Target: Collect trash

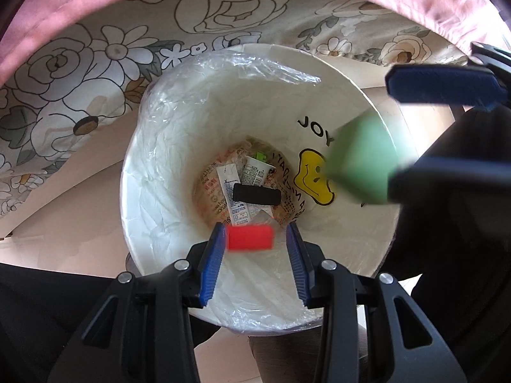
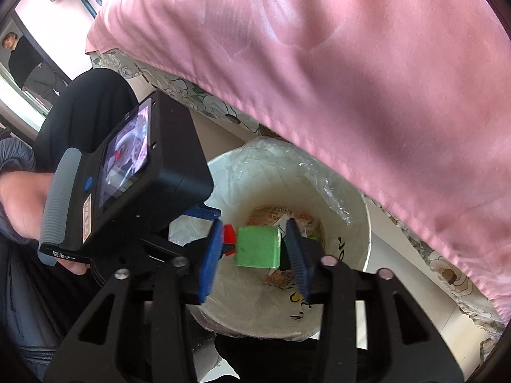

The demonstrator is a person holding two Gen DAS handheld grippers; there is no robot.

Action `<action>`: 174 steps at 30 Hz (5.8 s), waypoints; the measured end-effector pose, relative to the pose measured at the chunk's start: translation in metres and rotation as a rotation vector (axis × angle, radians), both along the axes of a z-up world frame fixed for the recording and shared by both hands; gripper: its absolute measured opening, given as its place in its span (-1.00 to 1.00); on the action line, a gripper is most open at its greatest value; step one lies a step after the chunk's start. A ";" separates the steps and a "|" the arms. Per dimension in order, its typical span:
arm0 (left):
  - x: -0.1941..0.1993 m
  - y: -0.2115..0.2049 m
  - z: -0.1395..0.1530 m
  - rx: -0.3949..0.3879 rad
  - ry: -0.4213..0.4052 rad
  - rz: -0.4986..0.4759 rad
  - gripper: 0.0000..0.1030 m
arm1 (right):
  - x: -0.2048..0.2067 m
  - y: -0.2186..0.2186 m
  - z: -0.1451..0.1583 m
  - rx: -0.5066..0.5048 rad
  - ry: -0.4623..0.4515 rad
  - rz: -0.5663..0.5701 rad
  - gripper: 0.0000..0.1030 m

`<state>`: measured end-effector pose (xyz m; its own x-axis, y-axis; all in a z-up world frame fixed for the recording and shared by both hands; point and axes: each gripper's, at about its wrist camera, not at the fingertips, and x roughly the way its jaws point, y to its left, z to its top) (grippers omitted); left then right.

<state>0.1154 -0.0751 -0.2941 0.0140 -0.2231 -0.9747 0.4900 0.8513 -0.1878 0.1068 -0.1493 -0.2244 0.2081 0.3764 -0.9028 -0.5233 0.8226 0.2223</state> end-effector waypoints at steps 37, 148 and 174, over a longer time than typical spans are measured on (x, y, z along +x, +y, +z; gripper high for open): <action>-0.013 0.022 0.060 0.034 -0.161 0.108 0.93 | -0.019 -0.053 0.026 -0.044 -0.073 -0.310 0.87; -0.128 0.084 0.332 0.032 -0.679 0.501 0.93 | -0.181 -0.048 0.258 0.010 -0.368 -0.865 0.87; -0.130 0.083 0.334 0.036 -0.689 0.495 0.93 | -0.182 -0.043 0.250 0.010 -0.349 -0.855 0.87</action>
